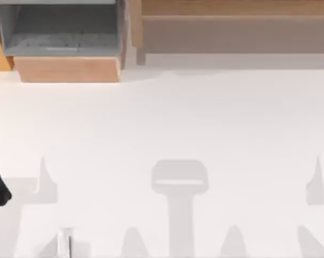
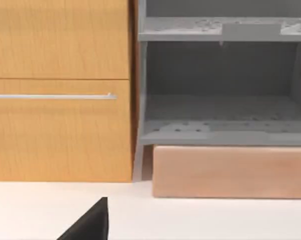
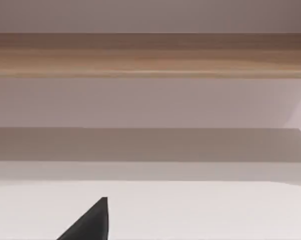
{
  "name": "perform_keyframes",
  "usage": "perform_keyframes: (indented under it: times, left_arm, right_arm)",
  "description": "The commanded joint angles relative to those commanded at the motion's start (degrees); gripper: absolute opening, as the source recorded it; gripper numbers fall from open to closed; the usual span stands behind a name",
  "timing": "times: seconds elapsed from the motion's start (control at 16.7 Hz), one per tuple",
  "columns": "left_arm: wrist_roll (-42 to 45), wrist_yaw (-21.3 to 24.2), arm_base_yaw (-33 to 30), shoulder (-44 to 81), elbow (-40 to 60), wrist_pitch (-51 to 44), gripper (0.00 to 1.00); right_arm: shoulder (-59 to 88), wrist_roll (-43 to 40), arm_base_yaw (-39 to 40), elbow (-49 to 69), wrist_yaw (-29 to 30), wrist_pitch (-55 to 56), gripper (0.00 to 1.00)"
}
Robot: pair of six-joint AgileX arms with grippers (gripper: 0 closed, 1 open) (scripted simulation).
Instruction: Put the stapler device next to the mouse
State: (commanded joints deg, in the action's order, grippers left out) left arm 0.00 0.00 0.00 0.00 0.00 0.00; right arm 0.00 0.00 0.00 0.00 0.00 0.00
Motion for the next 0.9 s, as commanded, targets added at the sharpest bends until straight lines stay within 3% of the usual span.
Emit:
perform_keyframes:
  times: [0.18,0.42,0.9]
  left_arm:
    - [-0.58,0.01,-0.49,0.72,0.52,-0.69,1.00]
    - [-6.88,0.01,-5.56,9.34,6.21,-8.02,1.00]
    - [-28.59,-0.22,-23.17,47.60,25.38,-34.44,1.00]
  right_arm:
    - [0.00,0.00,0.00,0.00,0.00,0.00,1.00]
    - [0.00,0.00,0.00,0.00,0.00,0.00,1.00]
    - [0.00,0.00,0.00,0.00,0.00,0.00,1.00]
